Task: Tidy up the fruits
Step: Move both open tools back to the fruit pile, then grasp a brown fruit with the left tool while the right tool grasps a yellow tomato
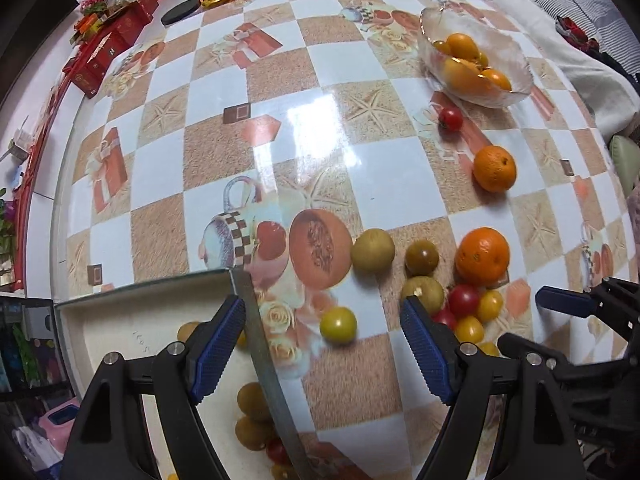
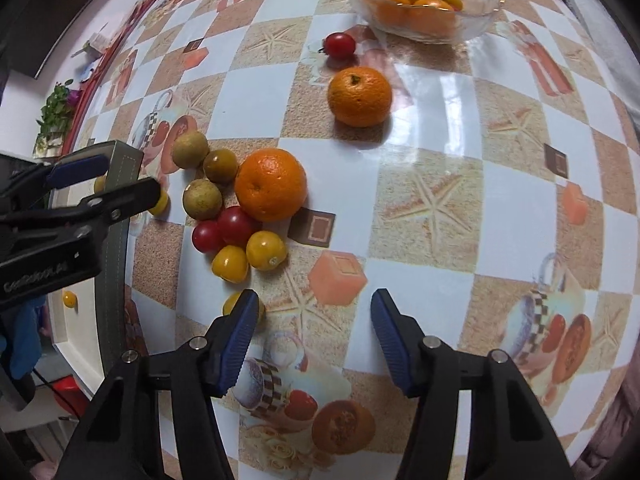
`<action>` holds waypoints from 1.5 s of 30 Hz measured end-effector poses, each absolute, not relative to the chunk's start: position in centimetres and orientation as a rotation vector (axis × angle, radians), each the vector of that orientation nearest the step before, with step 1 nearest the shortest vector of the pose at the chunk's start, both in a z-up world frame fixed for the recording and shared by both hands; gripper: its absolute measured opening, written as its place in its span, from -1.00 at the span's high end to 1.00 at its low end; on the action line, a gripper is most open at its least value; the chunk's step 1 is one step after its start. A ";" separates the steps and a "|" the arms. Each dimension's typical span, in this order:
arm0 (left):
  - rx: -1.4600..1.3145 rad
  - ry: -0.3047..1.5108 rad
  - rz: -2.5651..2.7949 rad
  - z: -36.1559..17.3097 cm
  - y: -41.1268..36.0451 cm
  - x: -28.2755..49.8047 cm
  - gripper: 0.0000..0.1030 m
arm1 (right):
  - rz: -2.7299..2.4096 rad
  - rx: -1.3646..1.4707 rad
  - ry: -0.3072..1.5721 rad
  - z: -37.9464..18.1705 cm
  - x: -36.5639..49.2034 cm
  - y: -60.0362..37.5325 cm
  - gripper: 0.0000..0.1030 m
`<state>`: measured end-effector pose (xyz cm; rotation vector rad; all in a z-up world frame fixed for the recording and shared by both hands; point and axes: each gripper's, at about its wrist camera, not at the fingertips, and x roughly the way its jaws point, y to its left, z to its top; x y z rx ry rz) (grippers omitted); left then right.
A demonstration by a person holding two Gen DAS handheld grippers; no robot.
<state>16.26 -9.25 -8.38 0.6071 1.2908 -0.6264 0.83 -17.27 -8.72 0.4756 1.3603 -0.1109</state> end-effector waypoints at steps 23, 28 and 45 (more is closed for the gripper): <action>0.612 1.346 -0.639 -11.5 -12.8 17.2 0.18 | -0.035 0.465 1.296 -8.1 2.7 -15.5 0.61; 0.598 1.328 -0.663 -11.6 -13.5 16.6 0.43 | -0.060 0.532 1.291 -7.7 0.8 -16.8 0.61; 0.485 1.278 -0.656 -5.0 -7.4 14.7 0.43 | -0.078 0.560 1.286 -4.9 -2.5 -17.4 0.61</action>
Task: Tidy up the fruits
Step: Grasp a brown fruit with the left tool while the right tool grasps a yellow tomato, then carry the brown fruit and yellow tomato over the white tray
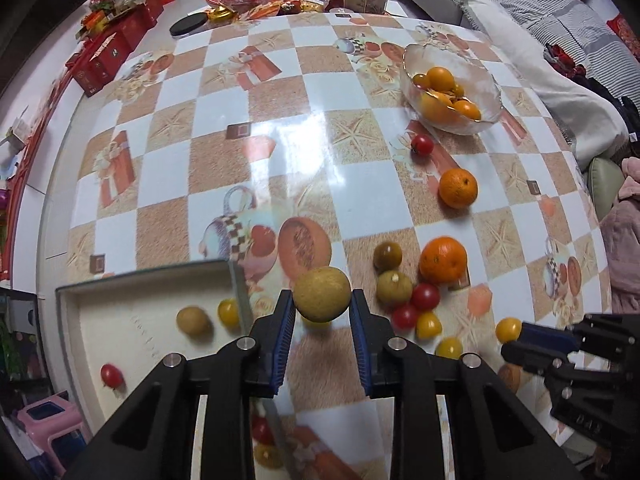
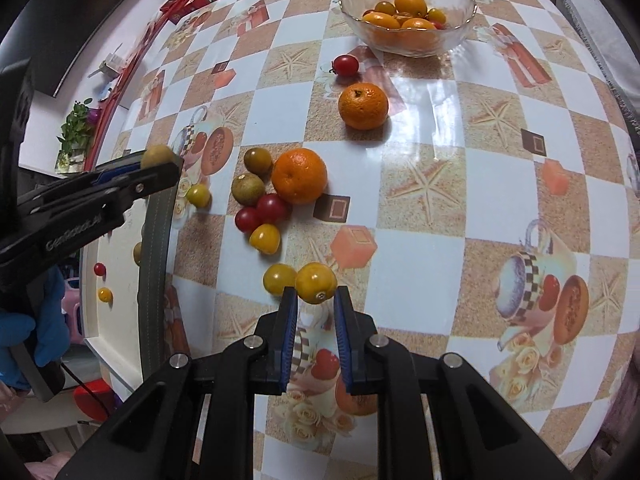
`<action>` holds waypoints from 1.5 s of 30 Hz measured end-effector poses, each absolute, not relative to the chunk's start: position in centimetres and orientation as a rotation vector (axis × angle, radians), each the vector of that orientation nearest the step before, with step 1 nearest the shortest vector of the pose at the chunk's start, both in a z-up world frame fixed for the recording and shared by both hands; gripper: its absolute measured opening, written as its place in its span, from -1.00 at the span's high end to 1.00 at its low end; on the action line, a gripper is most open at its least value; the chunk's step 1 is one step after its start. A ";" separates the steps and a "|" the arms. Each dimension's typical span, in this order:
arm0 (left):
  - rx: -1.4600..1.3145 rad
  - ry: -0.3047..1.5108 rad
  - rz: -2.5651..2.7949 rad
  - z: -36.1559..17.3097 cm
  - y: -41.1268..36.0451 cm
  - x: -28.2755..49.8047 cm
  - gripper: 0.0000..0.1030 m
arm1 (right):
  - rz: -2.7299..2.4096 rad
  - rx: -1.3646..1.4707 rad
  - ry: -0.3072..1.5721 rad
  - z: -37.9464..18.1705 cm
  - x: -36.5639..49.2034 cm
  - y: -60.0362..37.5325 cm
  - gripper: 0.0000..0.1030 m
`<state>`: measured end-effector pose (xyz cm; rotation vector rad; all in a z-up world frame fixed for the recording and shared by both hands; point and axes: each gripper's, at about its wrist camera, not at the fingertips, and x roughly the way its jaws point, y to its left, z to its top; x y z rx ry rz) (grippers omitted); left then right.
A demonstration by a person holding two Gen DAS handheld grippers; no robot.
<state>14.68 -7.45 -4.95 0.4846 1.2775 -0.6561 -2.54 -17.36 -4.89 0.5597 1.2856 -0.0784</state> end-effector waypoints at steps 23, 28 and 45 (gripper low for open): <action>0.365 1.357 -0.508 -3.4 6.9 10.7 0.43 | 0.092 0.383 1.319 -0.1 0.7 -6.2 0.61; 0.319 1.387 -0.466 -4.1 9.8 10.6 0.43 | 0.148 0.337 1.325 0.2 2.7 -3.3 0.61; 0.281 1.471 -0.385 -7.5 15.7 9.5 0.43 | 0.181 0.169 1.460 -6.5 2.6 -0.5 0.09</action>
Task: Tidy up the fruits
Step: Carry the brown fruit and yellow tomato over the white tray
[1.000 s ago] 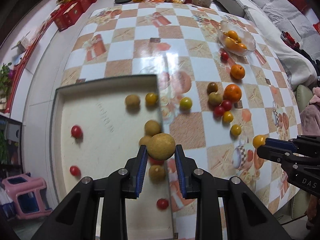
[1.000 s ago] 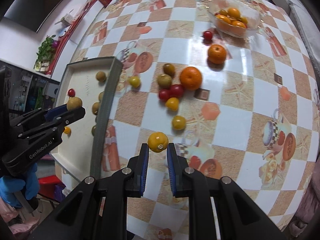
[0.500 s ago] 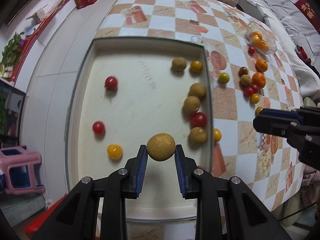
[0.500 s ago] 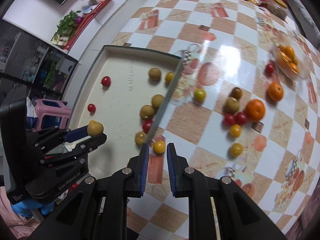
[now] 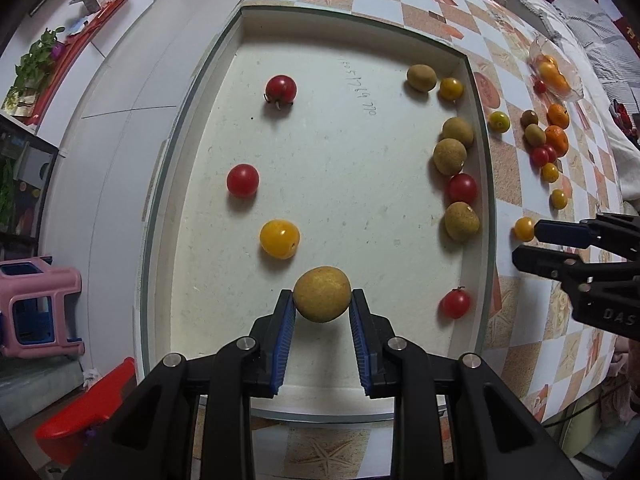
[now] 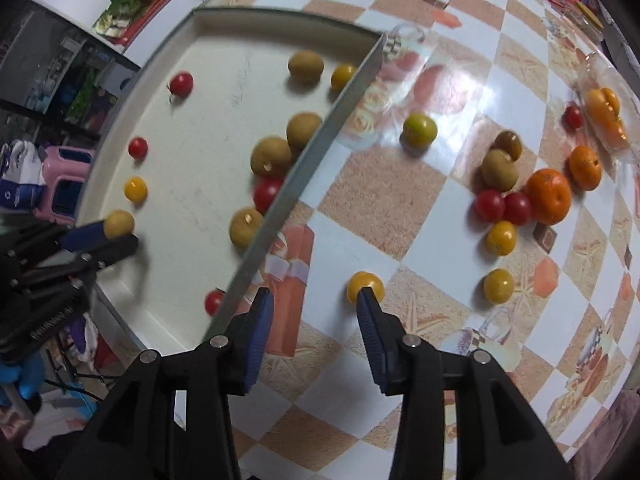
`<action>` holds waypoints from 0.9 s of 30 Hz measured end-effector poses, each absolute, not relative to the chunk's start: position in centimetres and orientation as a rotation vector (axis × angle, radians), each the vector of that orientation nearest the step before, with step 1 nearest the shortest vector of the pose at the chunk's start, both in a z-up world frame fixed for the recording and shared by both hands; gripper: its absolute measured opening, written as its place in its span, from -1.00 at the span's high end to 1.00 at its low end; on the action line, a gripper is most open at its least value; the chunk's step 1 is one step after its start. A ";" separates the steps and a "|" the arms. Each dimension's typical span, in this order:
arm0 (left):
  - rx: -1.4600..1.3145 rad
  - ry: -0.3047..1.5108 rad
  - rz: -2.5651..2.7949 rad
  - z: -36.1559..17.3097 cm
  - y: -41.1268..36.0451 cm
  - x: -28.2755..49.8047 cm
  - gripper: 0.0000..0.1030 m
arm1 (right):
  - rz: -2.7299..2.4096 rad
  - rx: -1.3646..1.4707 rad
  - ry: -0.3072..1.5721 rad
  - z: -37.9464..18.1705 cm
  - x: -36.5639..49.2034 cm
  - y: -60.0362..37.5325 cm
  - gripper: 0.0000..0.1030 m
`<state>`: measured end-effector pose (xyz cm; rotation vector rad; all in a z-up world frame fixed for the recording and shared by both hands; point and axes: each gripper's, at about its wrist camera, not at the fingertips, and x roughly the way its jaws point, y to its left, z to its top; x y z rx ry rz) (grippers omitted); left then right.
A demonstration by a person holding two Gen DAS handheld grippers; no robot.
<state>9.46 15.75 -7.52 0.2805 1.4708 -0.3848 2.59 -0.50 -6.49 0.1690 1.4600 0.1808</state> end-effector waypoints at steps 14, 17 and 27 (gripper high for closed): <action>0.313 1.485 -0.417 -8.3 14.4 8.8 0.43 | 0.125 0.184 1.381 -6.7 0.5 -3.3 0.09; 0.324 1.484 -0.426 -8.4 13.8 8.7 0.43 | 0.098 0.195 1.385 -7.4 0.6 -3.9 0.09; 0.335 1.490 -0.422 -8.6 14.0 9.0 0.43 | 0.073 0.232 1.385 -8.4 1.9 -4.5 0.56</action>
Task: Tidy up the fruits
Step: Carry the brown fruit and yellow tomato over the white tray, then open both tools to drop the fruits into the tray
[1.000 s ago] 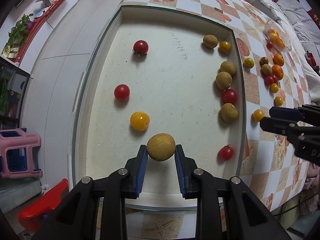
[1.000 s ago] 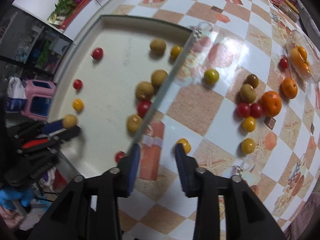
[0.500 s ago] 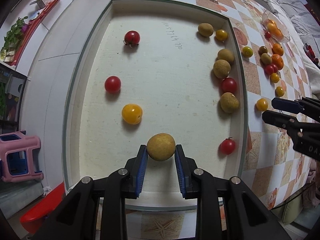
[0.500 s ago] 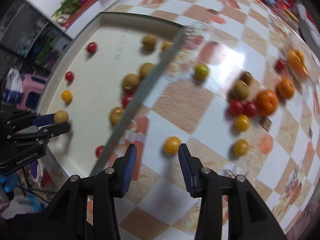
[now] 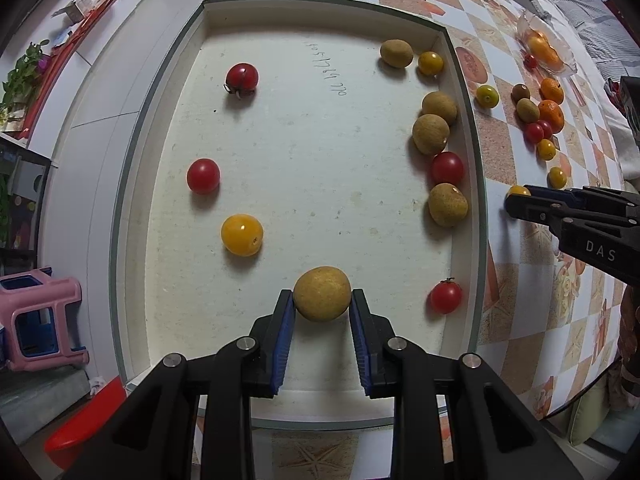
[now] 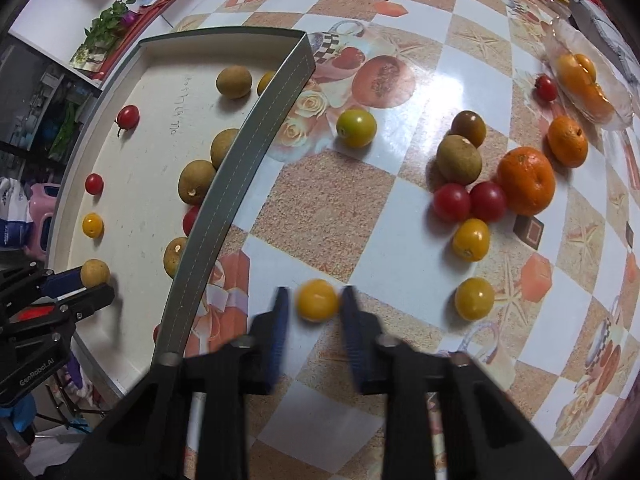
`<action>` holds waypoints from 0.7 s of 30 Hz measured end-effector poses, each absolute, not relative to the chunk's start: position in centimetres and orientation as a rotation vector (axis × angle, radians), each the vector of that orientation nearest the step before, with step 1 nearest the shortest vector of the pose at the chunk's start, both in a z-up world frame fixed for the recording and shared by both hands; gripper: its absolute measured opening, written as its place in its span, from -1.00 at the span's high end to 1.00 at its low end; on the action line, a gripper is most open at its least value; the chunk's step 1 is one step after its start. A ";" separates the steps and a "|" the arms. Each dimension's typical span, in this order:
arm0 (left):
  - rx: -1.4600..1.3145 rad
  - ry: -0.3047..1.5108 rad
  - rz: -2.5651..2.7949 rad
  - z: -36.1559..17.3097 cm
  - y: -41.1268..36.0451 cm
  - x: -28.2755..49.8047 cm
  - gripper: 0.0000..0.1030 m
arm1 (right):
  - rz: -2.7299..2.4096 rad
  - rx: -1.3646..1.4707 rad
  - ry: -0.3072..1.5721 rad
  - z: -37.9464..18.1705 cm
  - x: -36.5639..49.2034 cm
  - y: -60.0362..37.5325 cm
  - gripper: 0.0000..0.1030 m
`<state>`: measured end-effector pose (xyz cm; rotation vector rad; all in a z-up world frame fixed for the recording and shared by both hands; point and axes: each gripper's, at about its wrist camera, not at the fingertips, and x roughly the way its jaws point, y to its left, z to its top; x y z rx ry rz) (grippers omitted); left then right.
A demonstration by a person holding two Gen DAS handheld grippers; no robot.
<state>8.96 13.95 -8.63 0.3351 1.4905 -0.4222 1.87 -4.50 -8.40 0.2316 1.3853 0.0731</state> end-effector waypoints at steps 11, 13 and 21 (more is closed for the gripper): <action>0.285 1.430 -0.425 -6.2 12.9 11.6 0.43 | 0.140 0.334 1.306 -3.6 5.3 -1.5 0.56; 0.280 1.410 -0.419 -6.0 12.4 12.9 0.43 | 0.173 0.341 1.291 -2.8 7.5 -0.7 0.56; 0.306 1.403 -0.377 -8.1 10.7 16.7 0.43 | 0.210 0.340 1.327 -5.3 12.8 1.7 0.56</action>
